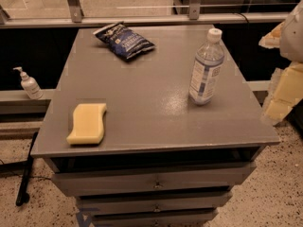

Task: Move blue plastic bottle near sponge

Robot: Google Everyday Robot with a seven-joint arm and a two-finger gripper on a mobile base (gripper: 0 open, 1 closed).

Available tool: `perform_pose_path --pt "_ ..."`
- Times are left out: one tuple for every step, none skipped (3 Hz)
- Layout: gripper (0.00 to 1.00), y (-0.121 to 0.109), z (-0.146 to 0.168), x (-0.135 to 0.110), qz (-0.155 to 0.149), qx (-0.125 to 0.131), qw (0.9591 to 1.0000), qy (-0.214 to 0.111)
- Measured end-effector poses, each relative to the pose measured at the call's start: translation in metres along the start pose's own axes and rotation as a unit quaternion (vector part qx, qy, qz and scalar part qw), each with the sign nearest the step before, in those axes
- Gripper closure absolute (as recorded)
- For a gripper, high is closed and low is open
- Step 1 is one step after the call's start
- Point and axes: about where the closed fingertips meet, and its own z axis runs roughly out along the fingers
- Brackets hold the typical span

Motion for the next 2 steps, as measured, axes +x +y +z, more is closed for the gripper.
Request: perform_pose_path --pt "0.00 0.000 0.000 0.000 0.000 0.000 1.0000 0.000" --pt "0.00 -0.021 0.018 0.012 0.015 0.020 0.9995 -0.019"
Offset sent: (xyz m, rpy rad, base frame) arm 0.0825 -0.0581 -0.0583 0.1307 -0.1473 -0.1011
